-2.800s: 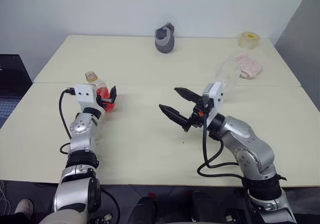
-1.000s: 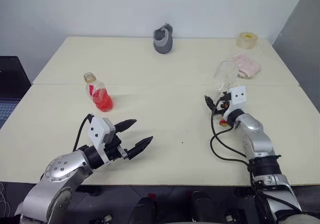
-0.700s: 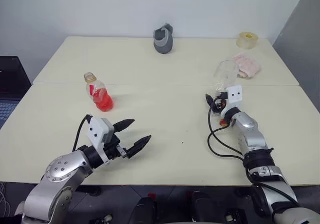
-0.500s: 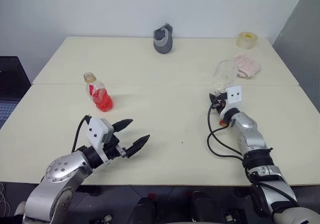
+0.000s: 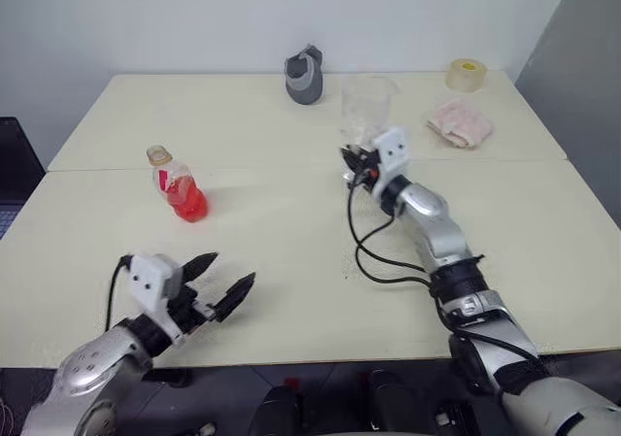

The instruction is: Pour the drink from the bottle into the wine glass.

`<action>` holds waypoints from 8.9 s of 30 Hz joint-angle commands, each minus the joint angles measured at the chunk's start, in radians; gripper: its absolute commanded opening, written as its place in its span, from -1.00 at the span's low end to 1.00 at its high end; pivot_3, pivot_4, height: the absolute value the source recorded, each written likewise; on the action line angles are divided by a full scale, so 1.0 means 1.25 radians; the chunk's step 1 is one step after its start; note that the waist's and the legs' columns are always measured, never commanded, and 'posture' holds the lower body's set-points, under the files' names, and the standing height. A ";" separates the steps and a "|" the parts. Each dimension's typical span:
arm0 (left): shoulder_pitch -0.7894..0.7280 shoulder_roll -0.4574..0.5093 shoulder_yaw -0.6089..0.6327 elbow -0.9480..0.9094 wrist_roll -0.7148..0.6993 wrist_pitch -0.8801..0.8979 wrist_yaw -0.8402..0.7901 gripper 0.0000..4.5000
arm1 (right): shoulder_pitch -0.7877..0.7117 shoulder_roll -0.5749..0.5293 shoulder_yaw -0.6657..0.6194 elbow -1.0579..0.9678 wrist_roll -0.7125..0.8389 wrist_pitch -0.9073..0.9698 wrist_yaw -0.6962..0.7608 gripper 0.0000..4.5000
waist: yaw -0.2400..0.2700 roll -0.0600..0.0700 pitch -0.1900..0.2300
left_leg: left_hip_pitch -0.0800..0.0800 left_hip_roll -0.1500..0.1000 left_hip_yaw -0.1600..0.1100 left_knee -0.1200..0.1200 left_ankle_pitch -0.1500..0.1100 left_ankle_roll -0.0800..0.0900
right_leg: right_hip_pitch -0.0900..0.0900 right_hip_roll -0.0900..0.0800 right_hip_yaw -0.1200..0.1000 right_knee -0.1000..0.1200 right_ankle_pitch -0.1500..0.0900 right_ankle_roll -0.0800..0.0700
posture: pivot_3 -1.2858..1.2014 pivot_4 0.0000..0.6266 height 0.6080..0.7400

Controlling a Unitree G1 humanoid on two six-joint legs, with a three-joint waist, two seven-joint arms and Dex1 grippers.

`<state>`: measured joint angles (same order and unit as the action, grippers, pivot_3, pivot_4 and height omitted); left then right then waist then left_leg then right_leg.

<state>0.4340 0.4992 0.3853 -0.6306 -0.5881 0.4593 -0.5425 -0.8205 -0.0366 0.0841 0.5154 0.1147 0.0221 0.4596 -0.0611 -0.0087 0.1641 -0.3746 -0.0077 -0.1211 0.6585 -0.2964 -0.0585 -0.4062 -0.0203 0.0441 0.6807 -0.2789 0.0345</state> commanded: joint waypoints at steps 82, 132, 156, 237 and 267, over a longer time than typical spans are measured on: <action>-0.784 -0.012 -0.086 0.909 0.274 -0.326 0.082 1.00 | 0.411 -0.257 0.075 -0.801 0.252 0.321 0.224 0.58 | 0.022 -0.002 -0.001 | -0.001 -0.001 -0.002 0.002 0.000 -0.001 | 0.000 0.001 -0.003 0.000 0.000 0.000 | 0.03 -0.52 1.00; -1.317 0.106 -0.412 1.371 0.619 -0.844 -0.158 -0.59 | 0.181 -0.178 0.017 -0.600 0.199 0.351 0.075 0.59 | 0.003 -0.003 0.000 | -0.006 -0.011 -0.006 0.003 0.002 -0.003 | -0.004 -0.002 -0.004 0.001 0.000 0.001 | 0.03 -0.52 1.00; -1.432 0.132 -0.540 1.474 0.838 -1.077 -0.026 -0.59 | 0.162 -0.158 0.017 -0.576 0.181 0.326 0.088 0.59 | 0.001 -0.003 0.000 | -0.007 -0.012 -0.006 0.003 0.002 -0.003 | -0.005 -0.002 -0.004 0.002 0.000 0.001 | 0.03 -0.52 1.00; -1.591 0.187 -0.733 1.546 1.105 -1.132 0.282 -0.59 | 0.165 -0.150 0.032 -0.587 0.179 0.323 0.092 0.59 | -0.002 -0.003 0.000 | -0.007 -0.012 -0.004 0.004 0.002 -0.003 | -0.007 -0.002 -0.002 0.006 -0.001 0.001 | 0.03 -0.52 1.00; -1.329 0.091 -0.231 1.314 0.464 -0.667 -0.086 -0.59 | 0.206 -0.173 0.036 -0.637 0.211 0.347 0.130 0.59 | -0.023 -0.003 0.000 | -0.009 -0.012 -0.007 0.006 0.002 -0.003 | -0.012 -0.002 -0.002 0.012 -0.001 0.001 | 0.03 -0.52 1.00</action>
<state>-1.2441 0.6051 0.0381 1.0863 0.0581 -0.4428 -0.6954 -0.5700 -0.2398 0.1353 -0.2125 0.3455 0.4511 0.5964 -0.0902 -0.0127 0.1640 -0.3856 -0.0221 -0.1309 0.6656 -0.2937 -0.0621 -0.4208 -0.0233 0.0422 0.6965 -0.2799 0.0363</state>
